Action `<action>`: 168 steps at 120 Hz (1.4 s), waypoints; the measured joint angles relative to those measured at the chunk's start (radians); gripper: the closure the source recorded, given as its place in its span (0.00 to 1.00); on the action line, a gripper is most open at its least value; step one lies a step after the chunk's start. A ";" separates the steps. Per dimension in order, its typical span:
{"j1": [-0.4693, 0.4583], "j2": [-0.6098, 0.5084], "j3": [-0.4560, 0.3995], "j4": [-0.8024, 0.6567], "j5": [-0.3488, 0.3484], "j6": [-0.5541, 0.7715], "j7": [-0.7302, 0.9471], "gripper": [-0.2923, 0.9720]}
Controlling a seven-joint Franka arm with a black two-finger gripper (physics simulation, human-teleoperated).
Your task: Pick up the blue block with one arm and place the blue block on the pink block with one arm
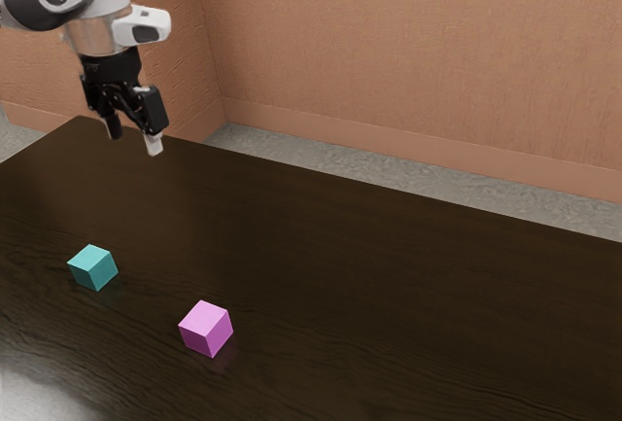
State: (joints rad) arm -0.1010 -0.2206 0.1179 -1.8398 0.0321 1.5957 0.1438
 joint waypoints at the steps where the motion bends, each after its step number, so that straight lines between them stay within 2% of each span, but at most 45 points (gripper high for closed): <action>1: 0.000 0.000 0.000 -0.003 0.000 0.003 -0.001 0.23; 12: 0.019 -0.009 0.001 -0.034 -0.004 0.040 -0.014 0.23; 24: 0.124 -0.082 0.007 -0.180 -0.005 0.101 -0.026 0.23; 34: 0.178 -0.110 0.027 -0.312 -0.001 0.138 -0.035 0.23; 57: 0.264 -0.111 0.051 -0.422 0.054 0.271 -0.028 0.23; 78: 0.341 -0.007 0.052 -0.447 0.061 0.388 0.005 0.23; 111: 0.377 0.183 0.052 -0.446 0.060 0.577 0.042 0.23; 145: 0.415 0.260 0.052 -0.441 0.062 0.711 0.099 0.23; 168: 0.420 0.315 0.052 -0.439 0.008 0.777 0.150 0.23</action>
State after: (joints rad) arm 0.3193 0.0945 0.1701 -2.2785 0.0405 2.3730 0.2935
